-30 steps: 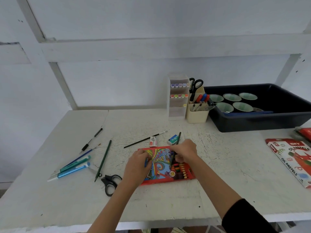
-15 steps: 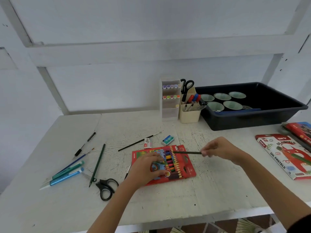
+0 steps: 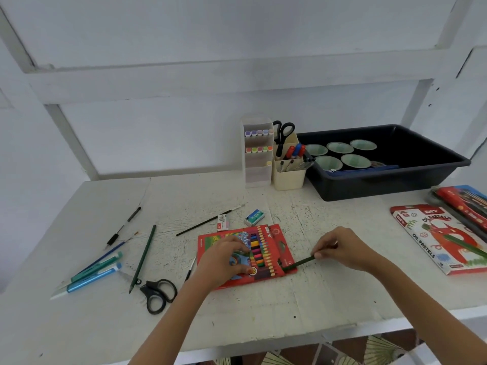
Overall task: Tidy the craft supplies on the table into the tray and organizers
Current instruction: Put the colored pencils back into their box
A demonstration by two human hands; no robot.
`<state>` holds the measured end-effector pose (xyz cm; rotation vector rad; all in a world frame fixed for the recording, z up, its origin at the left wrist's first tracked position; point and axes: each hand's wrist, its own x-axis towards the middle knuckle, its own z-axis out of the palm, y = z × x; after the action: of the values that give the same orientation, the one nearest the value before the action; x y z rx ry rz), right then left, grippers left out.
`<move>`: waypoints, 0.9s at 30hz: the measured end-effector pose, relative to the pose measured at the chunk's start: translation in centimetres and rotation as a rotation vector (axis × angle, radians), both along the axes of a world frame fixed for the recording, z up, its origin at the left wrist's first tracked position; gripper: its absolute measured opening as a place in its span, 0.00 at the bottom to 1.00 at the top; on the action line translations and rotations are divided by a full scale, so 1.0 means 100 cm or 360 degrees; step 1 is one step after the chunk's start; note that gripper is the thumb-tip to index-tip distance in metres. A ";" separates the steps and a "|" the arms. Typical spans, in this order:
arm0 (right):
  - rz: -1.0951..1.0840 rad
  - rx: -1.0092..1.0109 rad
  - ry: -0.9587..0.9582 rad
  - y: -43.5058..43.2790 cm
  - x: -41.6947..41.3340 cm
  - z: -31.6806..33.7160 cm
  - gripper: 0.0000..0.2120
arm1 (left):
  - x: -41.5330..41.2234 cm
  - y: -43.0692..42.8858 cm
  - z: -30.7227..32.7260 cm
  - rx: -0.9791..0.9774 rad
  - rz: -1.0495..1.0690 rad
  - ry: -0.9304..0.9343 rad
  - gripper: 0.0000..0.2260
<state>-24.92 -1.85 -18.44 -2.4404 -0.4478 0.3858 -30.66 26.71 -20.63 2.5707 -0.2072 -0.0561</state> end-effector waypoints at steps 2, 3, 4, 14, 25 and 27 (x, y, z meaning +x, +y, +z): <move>-0.0004 0.0076 -0.0013 0.011 -0.005 -0.003 0.06 | 0.000 0.000 0.001 -0.0004 -0.0004 0.0012 0.19; -0.0010 0.0114 -0.0018 0.017 -0.008 -0.006 0.06 | 0.000 0.000 0.001 -0.0007 -0.0006 0.0019 0.19; -0.0018 0.0142 -0.0031 0.024 -0.012 -0.009 0.07 | -0.001 -0.001 0.001 -0.0013 -0.0006 0.0020 0.19; 0.0018 0.0146 -0.0191 0.051 -0.032 -0.029 0.07 | -0.002 0.004 0.001 -0.0058 0.0019 0.0098 0.19; -0.0128 0.0292 -0.0278 0.049 -0.037 -0.033 0.18 | -0.005 0.000 0.001 -0.0125 0.0015 0.0073 0.21; -0.0142 0.0399 -0.0293 0.057 -0.040 -0.036 0.18 | -0.005 0.000 0.001 -0.0131 0.0017 0.0088 0.21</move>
<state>-28.96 3.87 -22.05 -2.2489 -0.4346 0.0619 -31.15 26.69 -20.51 2.4846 -0.1715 -0.1121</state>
